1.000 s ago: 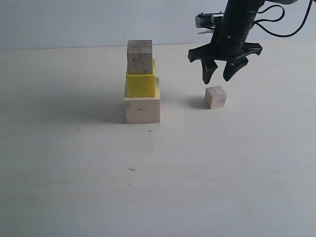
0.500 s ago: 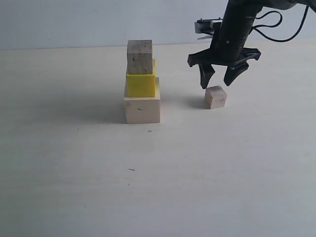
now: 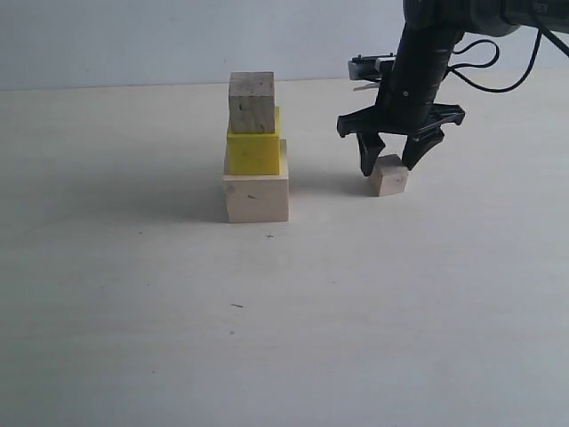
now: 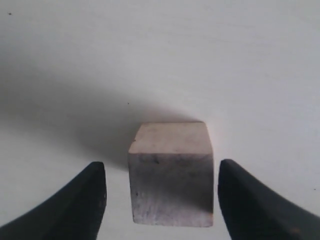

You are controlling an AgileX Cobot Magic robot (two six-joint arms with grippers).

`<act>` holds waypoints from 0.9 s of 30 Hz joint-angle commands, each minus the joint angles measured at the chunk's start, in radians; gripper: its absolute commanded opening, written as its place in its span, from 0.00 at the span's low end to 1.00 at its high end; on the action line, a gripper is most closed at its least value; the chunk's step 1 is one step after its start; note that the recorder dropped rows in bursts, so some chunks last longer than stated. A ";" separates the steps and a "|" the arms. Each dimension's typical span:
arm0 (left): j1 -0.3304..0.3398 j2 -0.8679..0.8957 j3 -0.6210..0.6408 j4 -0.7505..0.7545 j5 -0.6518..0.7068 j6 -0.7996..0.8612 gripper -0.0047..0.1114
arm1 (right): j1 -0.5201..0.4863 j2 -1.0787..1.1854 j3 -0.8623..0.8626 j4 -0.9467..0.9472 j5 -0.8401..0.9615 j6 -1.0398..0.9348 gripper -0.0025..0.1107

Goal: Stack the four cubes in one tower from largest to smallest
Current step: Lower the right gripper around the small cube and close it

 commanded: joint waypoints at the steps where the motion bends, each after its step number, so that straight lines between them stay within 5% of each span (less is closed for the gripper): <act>1: 0.003 0.003 0.005 -0.007 0.004 -0.001 0.04 | -0.004 0.012 0.002 0.011 -0.003 -0.010 0.57; 27: 0.003 0.003 0.005 -0.011 0.004 -0.001 0.04 | -0.004 0.047 0.002 0.007 -0.045 -0.037 0.57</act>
